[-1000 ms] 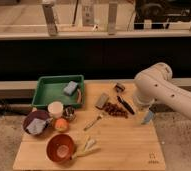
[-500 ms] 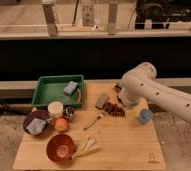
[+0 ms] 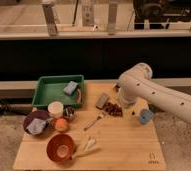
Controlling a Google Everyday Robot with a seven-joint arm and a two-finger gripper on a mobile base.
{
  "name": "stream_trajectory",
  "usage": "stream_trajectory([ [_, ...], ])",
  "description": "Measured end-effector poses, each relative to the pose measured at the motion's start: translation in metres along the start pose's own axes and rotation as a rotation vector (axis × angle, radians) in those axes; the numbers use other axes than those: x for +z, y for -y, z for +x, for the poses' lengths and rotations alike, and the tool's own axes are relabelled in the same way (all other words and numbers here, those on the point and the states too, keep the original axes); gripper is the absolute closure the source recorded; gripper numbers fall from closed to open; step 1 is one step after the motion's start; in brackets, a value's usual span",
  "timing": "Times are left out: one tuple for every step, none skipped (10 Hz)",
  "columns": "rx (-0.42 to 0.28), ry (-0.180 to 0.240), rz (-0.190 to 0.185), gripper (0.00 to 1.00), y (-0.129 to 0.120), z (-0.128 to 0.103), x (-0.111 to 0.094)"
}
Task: Wipe red bowl with eraser
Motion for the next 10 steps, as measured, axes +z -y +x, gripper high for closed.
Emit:
stream_trajectory([
  [-0.016, 0.006, 0.0, 0.2, 0.006, -0.008, 0.003],
  [-0.022, 0.01, 0.0, 0.2, 0.008, -0.01, 0.005],
  [-0.034, 0.014, 0.0, 0.2, 0.012, -0.011, 0.008],
  [-0.043, 0.016, 0.001, 0.2, 0.015, -0.012, 0.009],
  [-0.047, 0.018, 0.001, 0.2, 0.017, -0.014, 0.012],
  [-0.057, 0.02, 0.003, 0.2, 0.022, -0.018, 0.014],
  [-0.069, 0.026, 0.004, 0.2, 0.028, -0.028, 0.017],
  [-0.072, 0.029, 0.006, 0.2, 0.033, -0.032, 0.02],
  [-0.073, 0.031, 0.006, 0.2, 0.036, -0.032, 0.023],
  [-0.078, 0.034, 0.007, 0.2, 0.038, -0.03, 0.024],
])
